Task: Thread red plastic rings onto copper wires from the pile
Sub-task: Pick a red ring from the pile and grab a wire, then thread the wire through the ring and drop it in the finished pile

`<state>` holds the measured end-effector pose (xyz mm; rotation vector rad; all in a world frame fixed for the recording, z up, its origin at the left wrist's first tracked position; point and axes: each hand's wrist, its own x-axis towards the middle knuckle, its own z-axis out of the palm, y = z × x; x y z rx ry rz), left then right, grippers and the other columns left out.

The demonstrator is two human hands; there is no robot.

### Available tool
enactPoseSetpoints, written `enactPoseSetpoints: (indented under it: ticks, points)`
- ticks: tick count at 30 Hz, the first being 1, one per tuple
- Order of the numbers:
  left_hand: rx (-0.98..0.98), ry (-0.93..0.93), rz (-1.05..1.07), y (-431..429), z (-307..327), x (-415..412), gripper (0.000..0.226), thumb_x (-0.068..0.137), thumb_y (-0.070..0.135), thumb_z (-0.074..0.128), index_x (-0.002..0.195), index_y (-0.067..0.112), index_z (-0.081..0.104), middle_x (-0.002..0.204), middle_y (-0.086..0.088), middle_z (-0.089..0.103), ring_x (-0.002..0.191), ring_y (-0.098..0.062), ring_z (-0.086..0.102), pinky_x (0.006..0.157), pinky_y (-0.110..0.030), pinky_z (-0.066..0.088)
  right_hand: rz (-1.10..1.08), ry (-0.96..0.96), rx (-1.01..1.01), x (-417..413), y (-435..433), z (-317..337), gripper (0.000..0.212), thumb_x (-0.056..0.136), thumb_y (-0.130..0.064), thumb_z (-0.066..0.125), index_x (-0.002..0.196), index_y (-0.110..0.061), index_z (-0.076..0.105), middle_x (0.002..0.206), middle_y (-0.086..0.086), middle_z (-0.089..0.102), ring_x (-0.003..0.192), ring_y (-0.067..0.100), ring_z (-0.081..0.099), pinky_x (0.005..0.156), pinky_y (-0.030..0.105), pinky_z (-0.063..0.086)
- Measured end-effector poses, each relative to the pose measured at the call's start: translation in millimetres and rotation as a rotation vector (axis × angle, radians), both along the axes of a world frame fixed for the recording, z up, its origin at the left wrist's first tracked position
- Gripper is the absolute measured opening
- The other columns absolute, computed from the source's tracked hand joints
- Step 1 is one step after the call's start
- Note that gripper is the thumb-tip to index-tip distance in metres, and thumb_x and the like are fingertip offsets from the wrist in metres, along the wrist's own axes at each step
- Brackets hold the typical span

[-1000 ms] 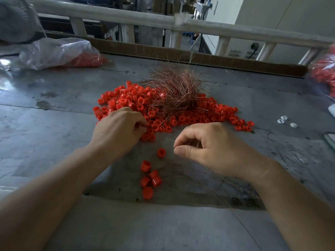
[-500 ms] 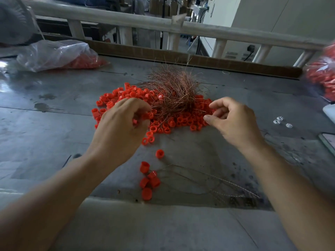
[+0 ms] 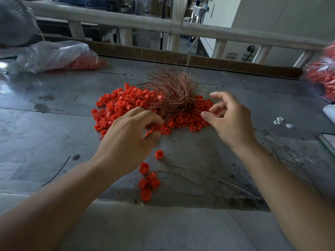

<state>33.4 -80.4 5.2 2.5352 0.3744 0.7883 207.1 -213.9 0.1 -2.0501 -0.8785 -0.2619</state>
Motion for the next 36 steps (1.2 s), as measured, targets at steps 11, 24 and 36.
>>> enactPoseSetpoints:
  ticks: [11,24,36]
  points:
    - [0.002,-0.028,-0.047,1,-3,0,0.021,0.078,0.006,0.069,0.096,0.016,0.069,0.085,0.027,0.045,0.076,0.017,0.049,0.07,0.001,0.035,0.119,-0.103,0.061,-7,2,4,0.015,0.082,-0.01,0.066,0.096,-0.008,0.071,0.09,-0.003,0.061,0.082,0.004,0.056,0.076,0.003,0.039]
    - [-0.383,-0.293,-0.257,-5,6,-2,0.015,0.068,0.042,0.064,0.083,0.038,0.064,0.089,0.009,0.061,0.076,-0.009,0.06,0.065,-0.028,0.053,0.583,-0.295,0.137,-53,-1,20,0.014,0.071,-0.016,0.072,0.077,-0.003,0.069,0.078,-0.011,0.06,0.074,0.007,0.061,0.069,0.02,0.05]
    - [-0.359,-0.279,-0.244,-2,2,0,0.012,0.076,0.018,0.06,0.073,0.03,0.059,0.082,0.005,0.059,0.064,-0.011,0.058,0.058,-0.034,0.053,0.558,-0.298,0.044,-54,-5,20,0.007,0.077,-0.007,0.067,0.083,-0.004,0.07,0.078,-0.003,0.064,0.075,0.006,0.059,0.071,0.013,0.046]
